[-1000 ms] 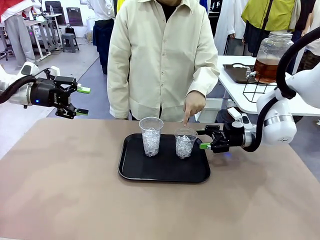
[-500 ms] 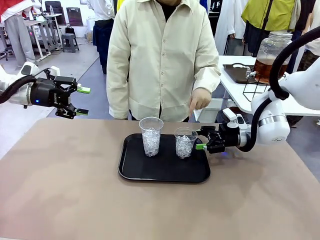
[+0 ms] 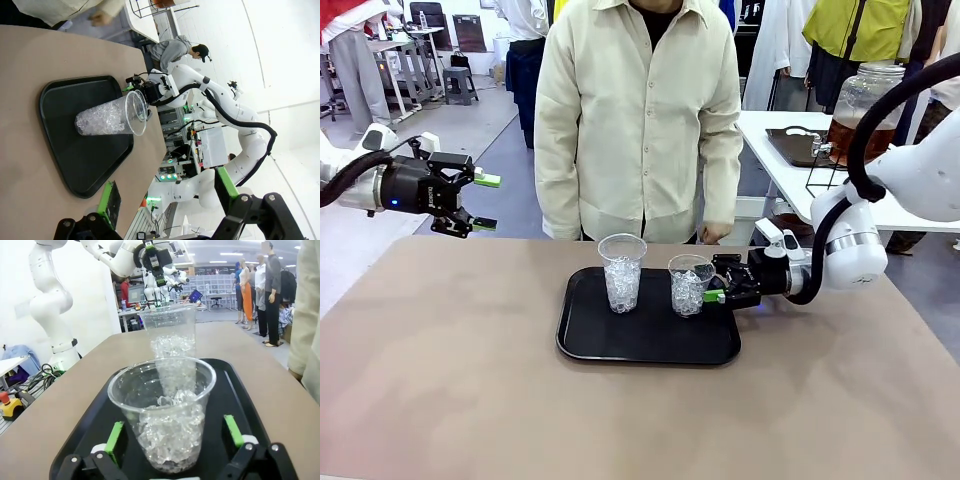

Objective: Pour the drink into the iced cup.
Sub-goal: Pick up the iced cup indicated by the human and present it to them.

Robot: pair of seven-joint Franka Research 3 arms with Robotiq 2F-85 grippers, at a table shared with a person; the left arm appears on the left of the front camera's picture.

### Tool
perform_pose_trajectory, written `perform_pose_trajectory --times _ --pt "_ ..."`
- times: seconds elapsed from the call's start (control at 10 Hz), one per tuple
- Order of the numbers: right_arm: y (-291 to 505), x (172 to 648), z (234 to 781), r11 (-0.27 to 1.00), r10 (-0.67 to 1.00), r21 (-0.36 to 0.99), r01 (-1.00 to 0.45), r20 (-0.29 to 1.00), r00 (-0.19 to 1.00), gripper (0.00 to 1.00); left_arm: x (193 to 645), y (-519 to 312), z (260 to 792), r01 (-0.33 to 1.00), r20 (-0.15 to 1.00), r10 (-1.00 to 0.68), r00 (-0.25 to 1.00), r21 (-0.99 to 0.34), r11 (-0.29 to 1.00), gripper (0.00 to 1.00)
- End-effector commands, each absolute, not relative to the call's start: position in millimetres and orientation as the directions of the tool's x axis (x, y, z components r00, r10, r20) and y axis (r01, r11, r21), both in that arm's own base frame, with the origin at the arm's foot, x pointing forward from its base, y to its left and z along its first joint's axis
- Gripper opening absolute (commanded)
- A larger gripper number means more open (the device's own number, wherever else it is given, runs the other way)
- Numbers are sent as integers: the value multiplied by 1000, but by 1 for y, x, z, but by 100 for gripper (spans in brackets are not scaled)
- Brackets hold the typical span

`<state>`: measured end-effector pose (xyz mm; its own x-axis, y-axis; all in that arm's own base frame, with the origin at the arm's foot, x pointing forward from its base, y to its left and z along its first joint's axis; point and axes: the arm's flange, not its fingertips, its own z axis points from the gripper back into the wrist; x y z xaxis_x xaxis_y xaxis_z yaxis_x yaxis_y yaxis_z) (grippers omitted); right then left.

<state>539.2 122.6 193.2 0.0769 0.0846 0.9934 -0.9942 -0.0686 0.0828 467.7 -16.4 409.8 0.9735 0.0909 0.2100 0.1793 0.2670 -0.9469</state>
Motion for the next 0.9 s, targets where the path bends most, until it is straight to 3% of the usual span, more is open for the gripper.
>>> perform_pose_trajectory --times 0.0,0.8 --pt "133 549 194 -70 89 99 -993 992 93 100 468 -17 411 174 204 93 974 -949 264 100" --pt "160 554 191 -114 90 145 -983 987 135 100 468 -17 411 174 204 93 974 -949 264 100"
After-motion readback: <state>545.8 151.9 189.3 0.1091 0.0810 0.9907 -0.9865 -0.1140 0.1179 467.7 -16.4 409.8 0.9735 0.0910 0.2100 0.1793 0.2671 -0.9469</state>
